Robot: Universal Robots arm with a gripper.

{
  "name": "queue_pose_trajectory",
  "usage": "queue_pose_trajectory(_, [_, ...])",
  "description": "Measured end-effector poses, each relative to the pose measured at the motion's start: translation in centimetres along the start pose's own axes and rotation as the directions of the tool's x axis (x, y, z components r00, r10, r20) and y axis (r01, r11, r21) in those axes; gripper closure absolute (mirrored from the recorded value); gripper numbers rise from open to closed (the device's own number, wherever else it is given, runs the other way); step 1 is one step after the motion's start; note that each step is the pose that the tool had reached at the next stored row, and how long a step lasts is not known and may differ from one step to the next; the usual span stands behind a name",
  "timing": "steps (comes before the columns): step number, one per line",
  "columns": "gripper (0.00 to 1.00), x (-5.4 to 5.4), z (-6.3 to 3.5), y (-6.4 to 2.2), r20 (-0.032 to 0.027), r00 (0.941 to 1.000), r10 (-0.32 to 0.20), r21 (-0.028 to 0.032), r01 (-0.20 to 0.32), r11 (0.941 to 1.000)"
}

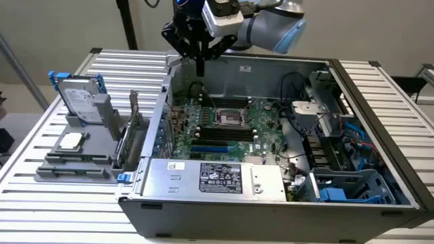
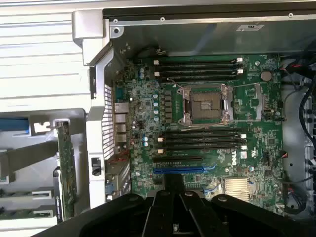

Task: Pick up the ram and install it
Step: 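Reach for the ram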

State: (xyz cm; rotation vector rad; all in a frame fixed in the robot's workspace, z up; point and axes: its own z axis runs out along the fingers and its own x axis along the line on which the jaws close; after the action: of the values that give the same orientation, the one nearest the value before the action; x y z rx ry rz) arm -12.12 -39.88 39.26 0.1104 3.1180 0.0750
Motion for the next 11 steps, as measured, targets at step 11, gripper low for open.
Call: queue_pose_trajectory(11, [0.89,0.0,0.0,0.0,0.0,1.0,0.0,0.0,0.0,1.0])
